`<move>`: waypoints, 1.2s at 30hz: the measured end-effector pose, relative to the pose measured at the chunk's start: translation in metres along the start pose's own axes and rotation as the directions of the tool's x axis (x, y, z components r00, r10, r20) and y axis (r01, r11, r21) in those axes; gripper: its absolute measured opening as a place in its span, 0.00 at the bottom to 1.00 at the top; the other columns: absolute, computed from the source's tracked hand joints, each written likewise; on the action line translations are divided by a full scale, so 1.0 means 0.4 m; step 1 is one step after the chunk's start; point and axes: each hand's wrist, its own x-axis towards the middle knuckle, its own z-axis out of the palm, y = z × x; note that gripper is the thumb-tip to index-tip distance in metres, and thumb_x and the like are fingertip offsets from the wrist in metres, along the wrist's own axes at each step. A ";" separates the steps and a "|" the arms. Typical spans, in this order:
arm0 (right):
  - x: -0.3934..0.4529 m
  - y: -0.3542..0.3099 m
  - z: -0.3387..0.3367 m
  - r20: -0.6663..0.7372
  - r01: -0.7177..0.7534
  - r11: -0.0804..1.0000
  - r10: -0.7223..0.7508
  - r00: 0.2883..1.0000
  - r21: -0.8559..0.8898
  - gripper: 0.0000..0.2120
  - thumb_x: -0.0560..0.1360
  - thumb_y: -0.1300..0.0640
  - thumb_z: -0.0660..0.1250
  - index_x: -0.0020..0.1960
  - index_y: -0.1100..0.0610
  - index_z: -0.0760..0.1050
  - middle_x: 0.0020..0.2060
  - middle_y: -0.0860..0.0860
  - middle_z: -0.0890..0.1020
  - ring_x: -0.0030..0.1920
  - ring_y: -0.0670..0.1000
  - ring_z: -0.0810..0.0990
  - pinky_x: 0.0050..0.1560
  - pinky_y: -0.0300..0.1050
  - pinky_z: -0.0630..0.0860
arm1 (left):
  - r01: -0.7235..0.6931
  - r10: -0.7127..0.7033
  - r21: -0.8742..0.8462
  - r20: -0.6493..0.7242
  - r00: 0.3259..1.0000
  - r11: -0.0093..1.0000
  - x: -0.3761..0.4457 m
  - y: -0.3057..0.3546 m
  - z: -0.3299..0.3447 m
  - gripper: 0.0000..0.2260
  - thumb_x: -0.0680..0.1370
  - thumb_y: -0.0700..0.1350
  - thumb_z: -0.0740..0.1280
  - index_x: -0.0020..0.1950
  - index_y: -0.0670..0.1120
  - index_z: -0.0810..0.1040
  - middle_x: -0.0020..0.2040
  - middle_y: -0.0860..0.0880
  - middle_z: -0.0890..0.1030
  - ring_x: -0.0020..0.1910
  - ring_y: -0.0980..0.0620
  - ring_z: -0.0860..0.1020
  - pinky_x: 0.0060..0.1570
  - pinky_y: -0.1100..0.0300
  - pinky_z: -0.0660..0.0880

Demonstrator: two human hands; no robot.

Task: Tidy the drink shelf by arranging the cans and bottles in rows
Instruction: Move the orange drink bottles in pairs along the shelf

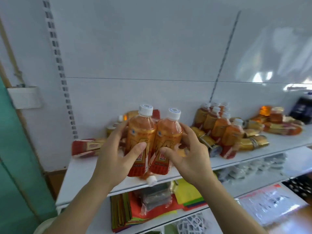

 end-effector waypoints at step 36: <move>0.018 0.921 -1.252 -0.277 -0.380 0.885 0.307 0.911 -0.270 0.36 0.73 0.40 0.79 0.72 0.31 0.62 0.60 0.33 0.78 0.58 0.31 0.73 0.55 0.39 0.70 | -0.018 0.050 -0.065 0.529 0.847 0.998 0.290 0.277 1.576 0.37 0.72 0.60 0.80 0.77 0.67 0.65 0.59 0.74 0.72 0.57 0.73 0.72 0.56 0.67 0.70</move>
